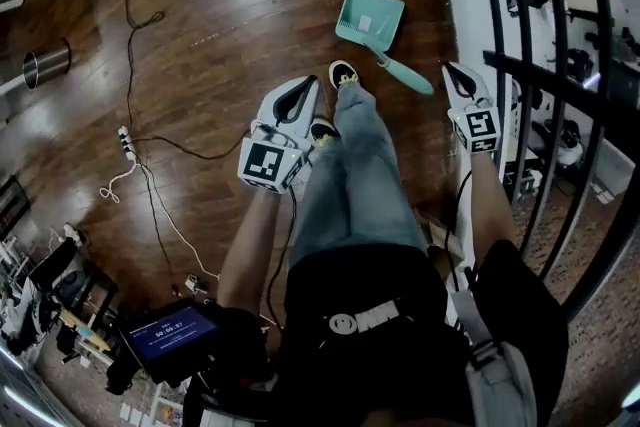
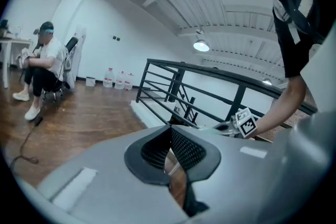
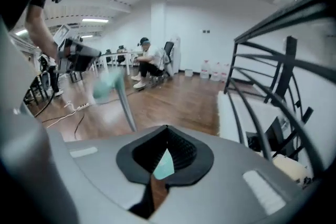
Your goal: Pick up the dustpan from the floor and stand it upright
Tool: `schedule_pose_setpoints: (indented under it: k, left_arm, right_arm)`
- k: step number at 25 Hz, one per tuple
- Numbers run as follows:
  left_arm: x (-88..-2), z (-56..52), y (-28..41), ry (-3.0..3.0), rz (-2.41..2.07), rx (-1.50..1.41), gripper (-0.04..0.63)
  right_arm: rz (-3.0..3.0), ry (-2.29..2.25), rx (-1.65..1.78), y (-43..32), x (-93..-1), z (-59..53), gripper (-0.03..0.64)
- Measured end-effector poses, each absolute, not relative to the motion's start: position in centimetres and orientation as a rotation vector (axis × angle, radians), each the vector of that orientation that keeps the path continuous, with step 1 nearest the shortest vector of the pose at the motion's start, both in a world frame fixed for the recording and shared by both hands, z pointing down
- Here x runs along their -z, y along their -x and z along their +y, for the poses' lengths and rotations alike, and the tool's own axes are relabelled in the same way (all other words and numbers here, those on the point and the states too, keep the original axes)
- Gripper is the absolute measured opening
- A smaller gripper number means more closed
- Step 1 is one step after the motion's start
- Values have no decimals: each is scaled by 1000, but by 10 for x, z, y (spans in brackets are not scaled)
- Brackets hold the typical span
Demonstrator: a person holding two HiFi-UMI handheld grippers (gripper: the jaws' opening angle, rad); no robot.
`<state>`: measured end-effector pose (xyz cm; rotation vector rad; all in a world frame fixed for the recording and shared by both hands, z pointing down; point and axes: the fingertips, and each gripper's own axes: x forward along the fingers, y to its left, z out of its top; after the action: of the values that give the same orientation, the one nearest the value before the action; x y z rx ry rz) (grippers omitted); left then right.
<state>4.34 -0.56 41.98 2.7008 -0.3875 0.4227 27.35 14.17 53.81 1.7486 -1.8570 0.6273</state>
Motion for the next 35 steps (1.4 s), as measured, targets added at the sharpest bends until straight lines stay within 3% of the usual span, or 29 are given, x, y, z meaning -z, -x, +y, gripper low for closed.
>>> schedule_pose_setpoints:
  k: [5,11,15,24,35]
  left_arm:
    - [-289,31,-27,-2938,-386,-316,18]
    - [-179,46,-20,-3057,-542,-192,18]
    - [-143,54,-20,-3074,-680,-91,18]
    - [-158,91,1,-3026,-693,-51,18]
    - [-125,119,-57,-3125,-568,-68,18]
  right_arm:
    - [-1966,-2014,-226,-261,-322,125,3]
    - [-2400,-1965,-4,-147,-166,77,3]
    - [-2601,-1763,11,-81,-146,71,3]
    - [-2667,-1690,-60,-37,-177,92,3]
    - [-2653,-1784,-54,-85,-132,118,3]
